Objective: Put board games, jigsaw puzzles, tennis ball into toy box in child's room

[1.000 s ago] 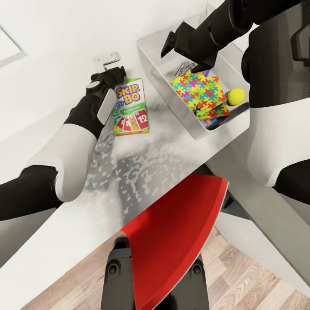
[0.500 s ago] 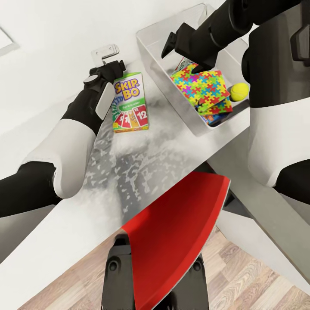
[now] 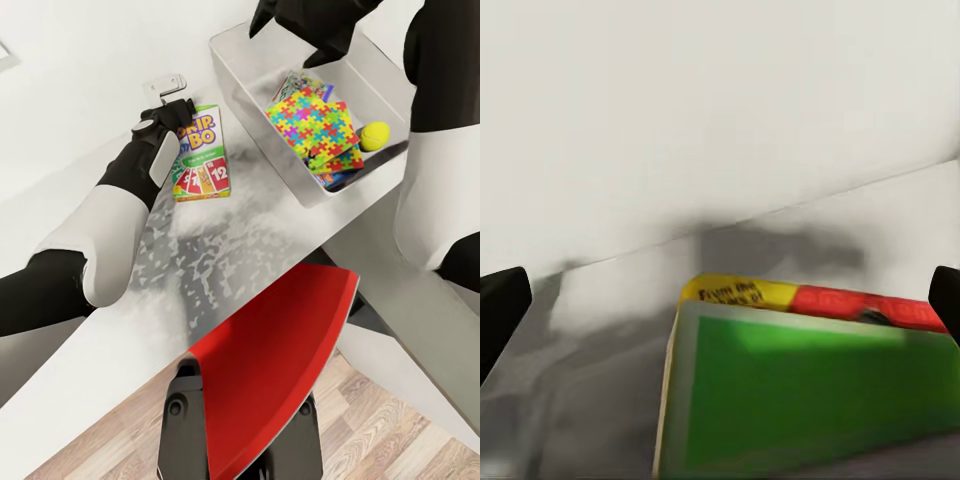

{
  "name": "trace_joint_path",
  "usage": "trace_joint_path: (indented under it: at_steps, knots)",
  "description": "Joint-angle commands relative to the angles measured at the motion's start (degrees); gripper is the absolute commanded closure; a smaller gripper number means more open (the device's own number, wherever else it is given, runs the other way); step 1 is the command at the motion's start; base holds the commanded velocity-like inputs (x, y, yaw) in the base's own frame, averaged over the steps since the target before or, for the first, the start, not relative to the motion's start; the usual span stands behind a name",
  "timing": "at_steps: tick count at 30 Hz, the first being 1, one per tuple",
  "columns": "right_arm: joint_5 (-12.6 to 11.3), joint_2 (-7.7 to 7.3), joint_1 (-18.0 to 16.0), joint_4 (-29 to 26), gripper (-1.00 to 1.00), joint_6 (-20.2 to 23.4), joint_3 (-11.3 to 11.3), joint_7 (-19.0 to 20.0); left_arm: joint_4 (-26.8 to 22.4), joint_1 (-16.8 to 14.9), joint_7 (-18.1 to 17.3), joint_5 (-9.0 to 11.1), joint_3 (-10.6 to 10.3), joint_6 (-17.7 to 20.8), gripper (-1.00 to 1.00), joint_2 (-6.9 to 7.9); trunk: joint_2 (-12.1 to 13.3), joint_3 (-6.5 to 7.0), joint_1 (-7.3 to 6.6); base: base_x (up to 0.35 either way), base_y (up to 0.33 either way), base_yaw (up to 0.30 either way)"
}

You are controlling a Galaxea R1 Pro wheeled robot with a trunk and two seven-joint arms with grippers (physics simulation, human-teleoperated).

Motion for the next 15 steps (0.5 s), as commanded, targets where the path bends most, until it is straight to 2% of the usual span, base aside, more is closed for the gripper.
trace_joint_path:
  at_steps: [1, 6, 15]
  knots:
    - [-0.5, 0.06, -1.4, -0.1, -1.00, 0.8, 0.1, -0.6, 0.0, 0.0, 0.2, 0.4, 0.0, 0.2, -1.00, -0.02, -0.1, -0.08, 0.04, 0.000, 0.000, 0.000]
    - [-0.4, 0.20, -3.9, -0.2, -1.00, 1.1, 0.3, -0.6, 0.0, 0.0, 0.2, 0.6, -0.1, 0.2, -1.00, -0.02, -0.1, -0.10, 0.04, 0.000, 0.000, 0.000]
    - [-0.3, 0.24, -4.6, 0.1, -1.00, 1.1, 0.3, -0.6, 0.0, 0.0, 0.2, 0.7, -0.1, 0.2, -1.00, -0.02, -0.1, -0.10, 0.04, 0.000, 0.000, 0.000]
